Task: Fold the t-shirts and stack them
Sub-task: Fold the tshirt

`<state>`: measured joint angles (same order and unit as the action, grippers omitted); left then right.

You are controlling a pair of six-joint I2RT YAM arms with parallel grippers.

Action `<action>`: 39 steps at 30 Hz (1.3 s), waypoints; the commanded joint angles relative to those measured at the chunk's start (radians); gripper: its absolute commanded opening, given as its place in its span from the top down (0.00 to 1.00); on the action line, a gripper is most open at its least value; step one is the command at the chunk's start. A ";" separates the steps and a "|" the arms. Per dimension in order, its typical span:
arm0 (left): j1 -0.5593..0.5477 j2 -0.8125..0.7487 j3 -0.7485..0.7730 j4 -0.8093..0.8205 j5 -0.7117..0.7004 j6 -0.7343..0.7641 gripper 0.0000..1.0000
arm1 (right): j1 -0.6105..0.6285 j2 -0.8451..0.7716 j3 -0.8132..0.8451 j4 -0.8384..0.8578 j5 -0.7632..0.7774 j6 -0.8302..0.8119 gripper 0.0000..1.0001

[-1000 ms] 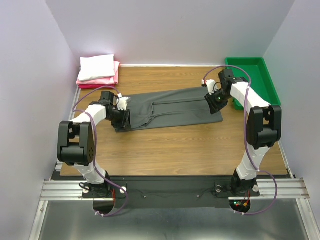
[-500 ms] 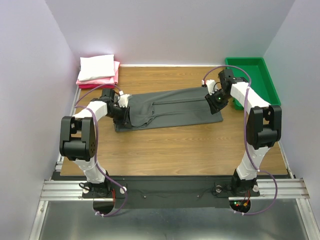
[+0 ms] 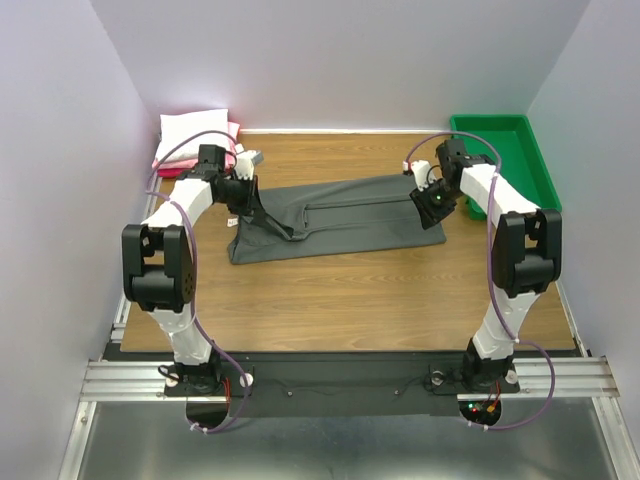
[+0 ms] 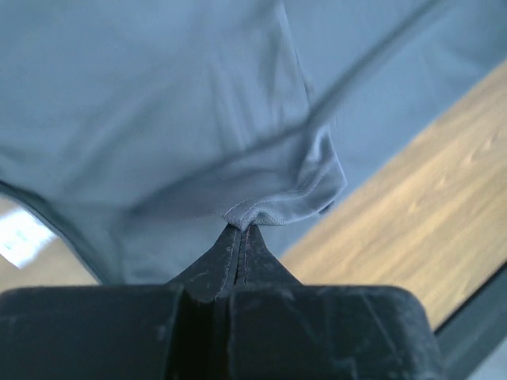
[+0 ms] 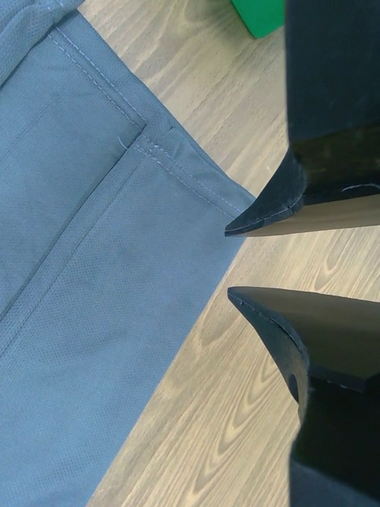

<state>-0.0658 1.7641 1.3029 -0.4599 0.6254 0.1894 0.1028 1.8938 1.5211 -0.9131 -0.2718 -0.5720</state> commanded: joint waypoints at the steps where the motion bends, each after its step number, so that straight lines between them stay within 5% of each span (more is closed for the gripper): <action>1: 0.024 0.067 0.088 0.038 0.036 -0.028 1.00 | -0.008 0.016 0.002 0.003 0.006 -0.014 0.63; 6: 0.054 0.152 0.160 0.084 0.068 -0.082 0.99 | -0.008 0.024 0.001 0.003 0.016 -0.023 0.62; 18: 0.107 0.143 0.141 0.273 0.137 -0.186 0.63 | -0.008 0.036 0.016 0.006 0.006 -0.017 0.63; 31: 0.069 -0.046 -0.163 0.194 0.157 -0.053 0.75 | -0.008 0.033 0.008 0.006 -0.027 -0.003 0.65; 39: -0.069 0.049 -0.102 0.263 0.114 -0.114 0.76 | -0.009 0.056 0.025 0.005 -0.023 0.000 0.66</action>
<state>-0.0937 1.7760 1.1427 -0.2375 0.7509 0.1013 0.1028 1.9331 1.5211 -0.9127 -0.2787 -0.5785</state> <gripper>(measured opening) 0.246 0.347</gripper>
